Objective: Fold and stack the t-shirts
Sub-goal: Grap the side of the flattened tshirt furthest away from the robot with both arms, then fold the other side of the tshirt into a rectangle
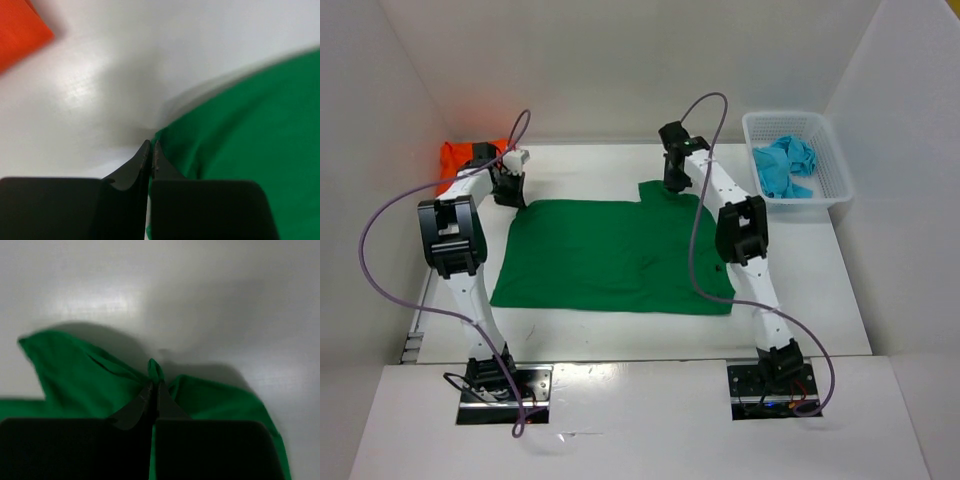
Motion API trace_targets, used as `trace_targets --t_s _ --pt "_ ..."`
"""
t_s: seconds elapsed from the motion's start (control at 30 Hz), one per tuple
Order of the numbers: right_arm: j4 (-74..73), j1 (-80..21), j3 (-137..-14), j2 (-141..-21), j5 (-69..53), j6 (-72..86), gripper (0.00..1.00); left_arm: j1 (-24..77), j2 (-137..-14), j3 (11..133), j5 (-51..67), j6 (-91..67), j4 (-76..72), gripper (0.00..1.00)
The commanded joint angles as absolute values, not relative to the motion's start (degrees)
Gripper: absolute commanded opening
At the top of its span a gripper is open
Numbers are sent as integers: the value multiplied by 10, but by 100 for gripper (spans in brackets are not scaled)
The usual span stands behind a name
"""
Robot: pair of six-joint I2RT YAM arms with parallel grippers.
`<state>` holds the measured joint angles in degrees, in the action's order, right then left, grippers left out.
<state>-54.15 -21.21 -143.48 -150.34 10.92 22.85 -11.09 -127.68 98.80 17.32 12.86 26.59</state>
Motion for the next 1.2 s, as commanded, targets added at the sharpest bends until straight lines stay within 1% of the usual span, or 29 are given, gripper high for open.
trace_targets --t_s 0.0,0.03,0.07,0.1,0.13,0.17,0.2,0.27,0.3,0.37,0.4,0.47,0.57,0.77,0.97,1.13,1.17 --pt "-525 -245 -1296 -1342 90 207 0 -108 -1191 944 199 189 290 0" --pt "-506 -252 -1247 -1307 91 207 0 -108 -1157 931 193 199 290 0" --pt "-483 -252 -1197 -1231 84 215 0 -108 -1141 902 193 215 290 0" --pt "-438 -252 -1146 -1195 84 224 0 -108 -1126 890 186 224 290 0" --pt "-423 -252 -1058 -1161 84 241 0 -108 -1095 877 185 232 290 0" --pt "-411 -252 -1022 -1098 84 248 0 -108 -1082 867 179 250 304 0" --pt "-405 -252 -960 -1073 84 255 0 -108 -1058 847 179 259 311 0" --pt "-405 -252 -906 -1009 79 277 0 -115 -1037 827 164 281 328 0" --pt "-405 -252 -854 -990 74 284 0 -120 -1019 815 164 289 328 0" --pt "-398 -258 -801 -952 69 308 0 -127 -1002 771 138 304 336 0" --pt "-398 -264 -750 -915 62 316 0 -127 -986 756 133 310 336 0" --pt "-382 -272 -678 -883 47 342 0 -127 -974 713 126 318 331 0" --pt "-363 -288 -610 -845 35 373 0 -127 -960 667 126 325 315 0" --pt "-343 -300 -561 -833 41 386 0 -132 -965 644 98 320 290 0" --pt "-343 -316 -549 -826 36 391 0 -132 -971 650 91 315 290 0" --pt "-337 -323 -533 -870 17 397 0 -132 -983 645 85 315 290 0" --pt "-337 -323 -528 -878 17 402 2 -132 -989 645 79 315 295 2"
